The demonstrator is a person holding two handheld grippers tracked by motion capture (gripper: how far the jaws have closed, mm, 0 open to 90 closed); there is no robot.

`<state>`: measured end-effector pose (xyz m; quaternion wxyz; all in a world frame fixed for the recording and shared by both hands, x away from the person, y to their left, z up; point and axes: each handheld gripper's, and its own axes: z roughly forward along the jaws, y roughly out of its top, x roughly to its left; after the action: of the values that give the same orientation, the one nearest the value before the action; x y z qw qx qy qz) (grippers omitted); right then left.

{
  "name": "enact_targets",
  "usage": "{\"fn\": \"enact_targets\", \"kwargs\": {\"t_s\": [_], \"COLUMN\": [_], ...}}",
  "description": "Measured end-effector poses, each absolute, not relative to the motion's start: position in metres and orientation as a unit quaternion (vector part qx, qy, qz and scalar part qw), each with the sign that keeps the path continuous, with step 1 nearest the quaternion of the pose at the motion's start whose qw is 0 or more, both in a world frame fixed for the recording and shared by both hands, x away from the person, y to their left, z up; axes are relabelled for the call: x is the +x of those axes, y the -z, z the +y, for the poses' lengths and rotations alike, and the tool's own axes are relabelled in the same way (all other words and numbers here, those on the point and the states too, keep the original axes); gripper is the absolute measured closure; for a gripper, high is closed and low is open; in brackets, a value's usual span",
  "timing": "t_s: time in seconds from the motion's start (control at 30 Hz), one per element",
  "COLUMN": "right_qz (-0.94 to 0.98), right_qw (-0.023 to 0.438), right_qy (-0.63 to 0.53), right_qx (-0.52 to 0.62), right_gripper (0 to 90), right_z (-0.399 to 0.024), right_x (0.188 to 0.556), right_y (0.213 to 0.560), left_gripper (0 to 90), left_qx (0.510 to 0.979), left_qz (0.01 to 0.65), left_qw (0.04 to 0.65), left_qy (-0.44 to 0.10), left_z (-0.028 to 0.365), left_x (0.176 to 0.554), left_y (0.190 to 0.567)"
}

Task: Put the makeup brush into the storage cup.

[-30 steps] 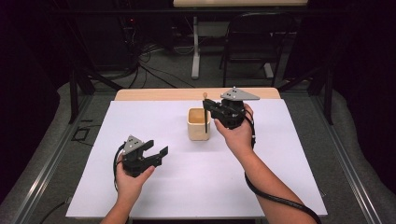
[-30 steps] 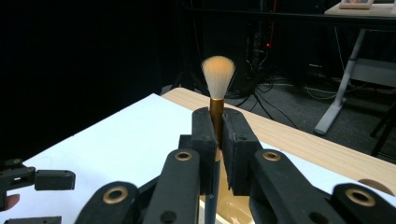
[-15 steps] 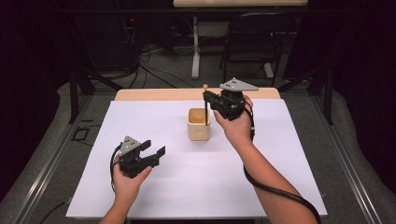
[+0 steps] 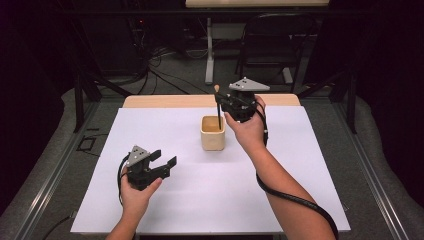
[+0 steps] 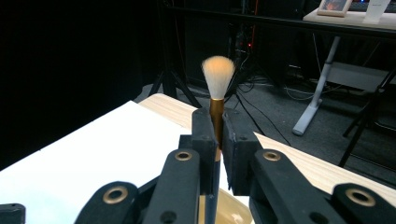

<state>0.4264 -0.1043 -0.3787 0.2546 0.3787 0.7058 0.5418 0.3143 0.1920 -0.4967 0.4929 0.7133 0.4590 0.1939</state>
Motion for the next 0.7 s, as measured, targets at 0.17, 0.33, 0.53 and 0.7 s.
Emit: {"fn": "enact_targets", "kwargs": {"t_s": [0.17, 0.33, 0.53, 0.7], "right_qz": [0.713, 0.715, 0.713, 0.717], "right_qw": [0.258, 0.264, 0.267, 0.269], "right_qy": [-0.531, -0.522, -0.517, -0.511], "right_qx": [0.379, 0.383, 0.39, 0.391], "right_gripper": [84.0, 84.0, 84.0, 84.0], "right_z": [-0.099, -0.095, -0.093, -0.089], "right_x": [0.43, 0.435, 0.441, 0.445], "right_y": [0.375, 0.374, 0.374, 0.376], "left_gripper": [33.3, 33.3, 33.3, 33.3], "left_qx": [0.713, 0.712, 0.712, 0.712], "left_qz": [0.46, 0.46, 0.459, 0.459], "left_qw": [0.492, 0.494, 0.494, 0.494], "left_qy": [-0.194, -0.194, -0.195, -0.195], "left_z": [0.193, 0.193, 0.193, 0.193], "left_x": [0.314, 0.314, 0.314, 0.314], "left_y": [0.497, 0.497, 0.497, 0.497]}}
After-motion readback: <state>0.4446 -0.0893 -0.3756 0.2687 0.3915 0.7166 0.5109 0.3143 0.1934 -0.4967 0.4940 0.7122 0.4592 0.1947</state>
